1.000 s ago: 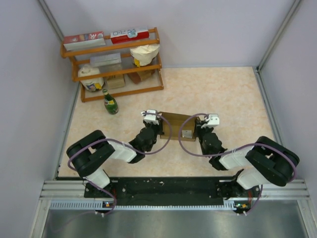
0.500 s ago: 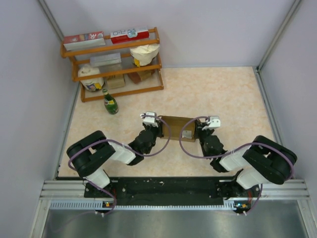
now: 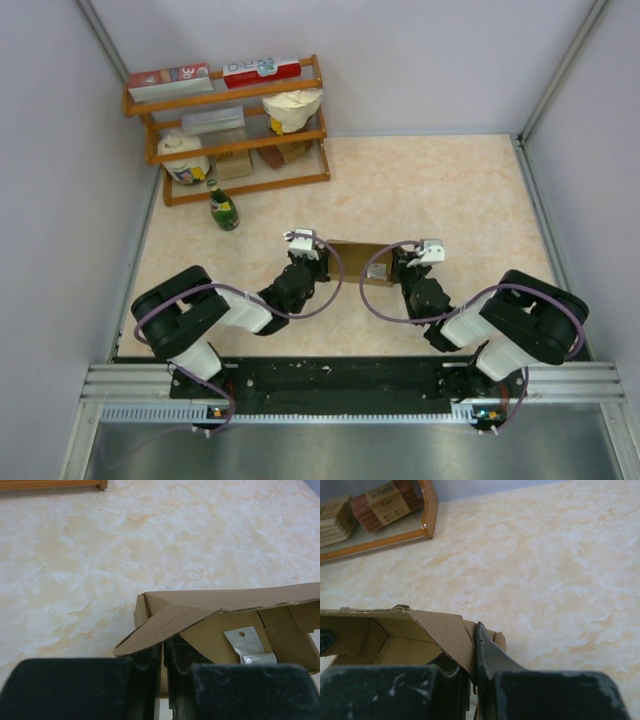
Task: Fold the paper box
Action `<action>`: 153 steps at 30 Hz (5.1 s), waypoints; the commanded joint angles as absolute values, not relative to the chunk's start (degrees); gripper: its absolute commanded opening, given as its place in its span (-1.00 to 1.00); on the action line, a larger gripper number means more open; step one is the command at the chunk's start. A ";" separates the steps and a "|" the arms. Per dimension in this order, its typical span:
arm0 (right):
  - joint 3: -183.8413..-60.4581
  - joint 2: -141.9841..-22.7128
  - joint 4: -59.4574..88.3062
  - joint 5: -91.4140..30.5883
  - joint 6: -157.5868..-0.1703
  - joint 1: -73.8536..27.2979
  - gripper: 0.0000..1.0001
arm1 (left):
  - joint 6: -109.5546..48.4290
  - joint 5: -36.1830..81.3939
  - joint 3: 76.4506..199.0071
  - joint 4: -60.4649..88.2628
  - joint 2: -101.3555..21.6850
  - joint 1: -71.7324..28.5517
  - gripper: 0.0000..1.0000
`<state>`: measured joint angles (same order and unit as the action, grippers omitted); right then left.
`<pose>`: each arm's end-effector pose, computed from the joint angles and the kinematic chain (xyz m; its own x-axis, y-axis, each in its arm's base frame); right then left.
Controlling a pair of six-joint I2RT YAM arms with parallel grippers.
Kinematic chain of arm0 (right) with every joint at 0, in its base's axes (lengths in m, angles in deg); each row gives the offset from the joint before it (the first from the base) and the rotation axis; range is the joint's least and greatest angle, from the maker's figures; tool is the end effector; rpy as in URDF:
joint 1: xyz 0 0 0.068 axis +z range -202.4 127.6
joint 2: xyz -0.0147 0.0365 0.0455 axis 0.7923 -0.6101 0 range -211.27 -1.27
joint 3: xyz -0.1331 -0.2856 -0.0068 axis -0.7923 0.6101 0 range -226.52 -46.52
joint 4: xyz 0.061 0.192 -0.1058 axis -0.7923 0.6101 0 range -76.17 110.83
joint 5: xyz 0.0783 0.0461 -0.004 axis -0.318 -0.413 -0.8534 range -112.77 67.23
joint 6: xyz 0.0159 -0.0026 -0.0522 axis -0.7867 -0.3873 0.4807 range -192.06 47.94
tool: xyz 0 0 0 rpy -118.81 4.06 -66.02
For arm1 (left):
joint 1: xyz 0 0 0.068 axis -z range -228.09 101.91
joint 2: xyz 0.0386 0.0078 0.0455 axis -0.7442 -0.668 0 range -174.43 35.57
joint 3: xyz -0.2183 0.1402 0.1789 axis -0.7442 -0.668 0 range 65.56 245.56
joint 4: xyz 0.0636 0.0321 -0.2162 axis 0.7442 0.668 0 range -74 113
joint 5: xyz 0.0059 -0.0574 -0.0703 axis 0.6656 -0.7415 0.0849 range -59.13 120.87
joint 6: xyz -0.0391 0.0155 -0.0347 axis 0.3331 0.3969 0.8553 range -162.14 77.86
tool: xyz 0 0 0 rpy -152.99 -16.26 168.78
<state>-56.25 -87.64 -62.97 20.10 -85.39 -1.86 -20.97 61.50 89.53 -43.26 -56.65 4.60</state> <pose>0.1513 0.1447 0.2318 -0.0291 0.2305 -0.9726 -0.1303 0.9639 0.2323 0.1779 -0.2027 0.2329 -0.2253 -0.2171 -0.9498 0.3195 0.9045 -0.2825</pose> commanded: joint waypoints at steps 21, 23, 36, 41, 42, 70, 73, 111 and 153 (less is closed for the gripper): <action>-51.79 -81.36 -58.17 15.73 -89.64 1.82 -0.31 | -17.18 61.80 89.64 -29.61 -53.20 5.52 -0.74; -51.18 -76.79 -53.87 15.64 -89.64 1.82 -0.25 | -17.18 61.98 89.82 -29.44 -53.20 5.61 -0.74; -51.35 -31.71 -9.67 12.91 -91.57 1.91 -0.22 | -17.44 62.07 91.84 -27.86 -53.73 5.61 -0.74; -52.05 -16.14 2.04 15.28 -90.96 2.00 -0.22 | -17.80 61.98 92.37 -27.59 -53.81 5.61 -0.74; -52.40 -14.38 2.83 16.15 -90.53 1.91 -0.22 | -17.80 61.98 92.37 -27.59 -53.81 5.61 -0.74; -75.34 -52.77 -3.31 0.79 -93.16 -3.45 -0.26 | -17.80 60.84 94.30 -20.65 -47.40 5.88 -0.25; -76.13 -54.52 -3.31 -0.71 -93.86 -4.41 -0.26 | -17.53 60.05 94.65 -19.86 -47.22 5.88 -0.14; -82.72 -70.08 -8.67 -9.67 -96.41 -6.09 -0.25 | -5.94 51.61 81.82 5.62 -15.95 8.42 0.21; -80.53 -81.25 -2.52 -20.92 -97.12 -5.91 -0.24 | -18.77 50.40 100.80 8.71 -12.41 -0.61 -0.20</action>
<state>-79.53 -80.71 -4.45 -20.12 -96.77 -5.73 -19.97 57.13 97.94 11.38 -10.32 3.31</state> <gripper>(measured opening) 0.381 0.420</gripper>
